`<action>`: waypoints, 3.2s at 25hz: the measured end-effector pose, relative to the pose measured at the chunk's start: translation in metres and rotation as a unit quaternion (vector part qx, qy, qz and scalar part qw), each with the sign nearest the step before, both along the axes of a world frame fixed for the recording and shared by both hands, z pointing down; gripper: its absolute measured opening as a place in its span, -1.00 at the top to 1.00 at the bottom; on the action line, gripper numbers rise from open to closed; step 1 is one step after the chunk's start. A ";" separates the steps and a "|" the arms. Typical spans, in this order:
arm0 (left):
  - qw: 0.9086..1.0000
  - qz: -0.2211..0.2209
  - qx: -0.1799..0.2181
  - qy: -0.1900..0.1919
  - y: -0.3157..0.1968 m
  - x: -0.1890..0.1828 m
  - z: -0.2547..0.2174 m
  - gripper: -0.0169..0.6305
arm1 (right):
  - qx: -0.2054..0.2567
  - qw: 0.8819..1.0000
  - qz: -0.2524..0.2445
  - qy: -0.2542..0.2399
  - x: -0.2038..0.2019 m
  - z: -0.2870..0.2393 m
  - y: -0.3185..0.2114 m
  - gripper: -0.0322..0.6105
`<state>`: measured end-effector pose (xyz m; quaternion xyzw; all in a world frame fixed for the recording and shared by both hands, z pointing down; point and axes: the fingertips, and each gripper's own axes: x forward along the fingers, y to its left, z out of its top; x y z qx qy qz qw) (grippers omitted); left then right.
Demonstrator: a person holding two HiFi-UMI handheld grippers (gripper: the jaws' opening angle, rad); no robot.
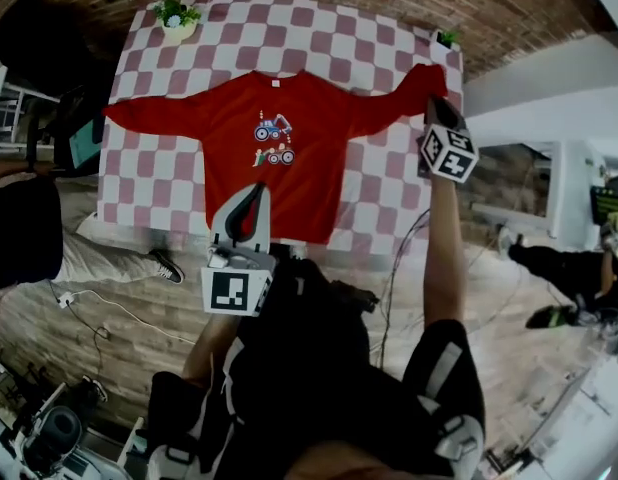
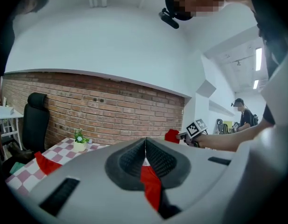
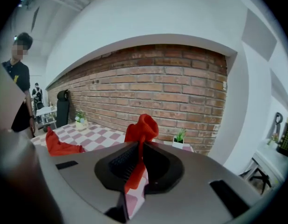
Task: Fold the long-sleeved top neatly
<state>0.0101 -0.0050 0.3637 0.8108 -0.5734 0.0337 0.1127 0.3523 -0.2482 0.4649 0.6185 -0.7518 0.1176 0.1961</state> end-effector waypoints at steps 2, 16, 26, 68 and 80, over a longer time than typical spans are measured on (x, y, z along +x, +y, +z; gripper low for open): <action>1.000 -0.009 0.005 -0.003 0.020 -0.006 -0.006 0.92 | 0.011 1.000 -0.022 0.004 -0.020 -0.012 0.012 0.80; 0.997 -0.078 0.015 -0.005 0.115 -0.065 -0.030 0.92 | 0.063 0.978 -0.189 0.067 -0.182 -0.050 0.108 0.80; 0.996 -0.091 0.012 0.002 0.140 -0.129 -0.026 0.92 | 0.067 0.953 -0.270 0.116 -0.290 -0.023 0.179 0.80; 0.999 -0.007 -0.030 0.032 0.184 -0.222 0.035 0.92 | -0.190 0.894 -0.359 0.188 -0.424 0.264 0.388 0.49; 0.999 0.012 -0.018 0.028 0.192 -0.229 0.025 0.92 | -0.133 0.967 -0.217 0.002 -0.415 0.162 0.371 0.83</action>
